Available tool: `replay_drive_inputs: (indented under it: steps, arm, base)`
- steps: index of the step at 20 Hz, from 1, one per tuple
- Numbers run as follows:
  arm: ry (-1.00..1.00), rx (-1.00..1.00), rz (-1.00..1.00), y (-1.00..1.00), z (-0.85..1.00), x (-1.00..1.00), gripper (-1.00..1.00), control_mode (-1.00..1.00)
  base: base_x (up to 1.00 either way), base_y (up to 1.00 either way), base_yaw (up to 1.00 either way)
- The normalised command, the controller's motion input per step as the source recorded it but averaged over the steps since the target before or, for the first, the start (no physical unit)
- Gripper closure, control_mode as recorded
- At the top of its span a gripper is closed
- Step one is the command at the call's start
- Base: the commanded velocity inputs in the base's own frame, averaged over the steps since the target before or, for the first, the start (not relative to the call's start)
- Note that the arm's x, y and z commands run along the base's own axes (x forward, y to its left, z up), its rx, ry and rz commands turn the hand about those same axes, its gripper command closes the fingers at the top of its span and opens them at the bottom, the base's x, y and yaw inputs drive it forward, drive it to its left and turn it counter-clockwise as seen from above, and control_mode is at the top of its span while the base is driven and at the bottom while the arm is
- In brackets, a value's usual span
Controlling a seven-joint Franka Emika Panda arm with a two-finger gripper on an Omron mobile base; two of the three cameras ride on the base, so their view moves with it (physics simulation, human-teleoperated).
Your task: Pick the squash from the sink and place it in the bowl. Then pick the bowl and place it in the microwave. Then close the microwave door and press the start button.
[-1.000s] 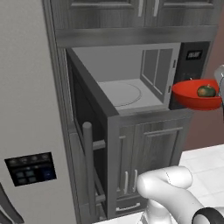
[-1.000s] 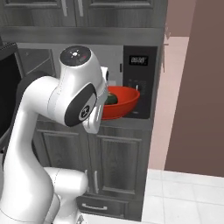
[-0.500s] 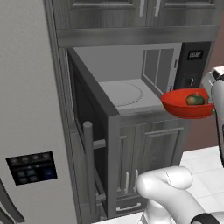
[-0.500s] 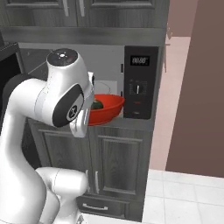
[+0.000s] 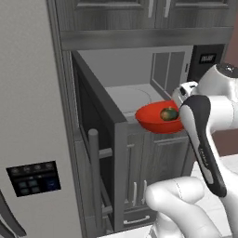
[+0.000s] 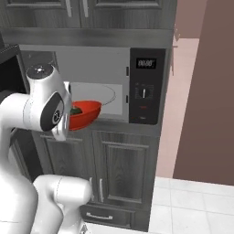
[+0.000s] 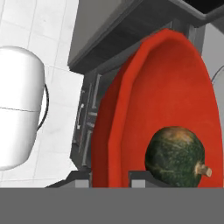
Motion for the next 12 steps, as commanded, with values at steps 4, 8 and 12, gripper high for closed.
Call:
replay_drive_inputs:
  steps: [4,8,12]
  arm:
    - [0.0,0.0,0.0,0.35,0.0,1.0,1.0,-1.0]
    - [0.0,0.0,0.0,0.16,-0.02,1.0,1.0,-1.0]
    - [0.0,0.0,0.0,0.0,0.0,0.97,1.0,-1.0]
  base:
    - [0.0,0.0,0.0]
    - [0.0,0.0,0.0]
    - [0.0,0.0,0.0]
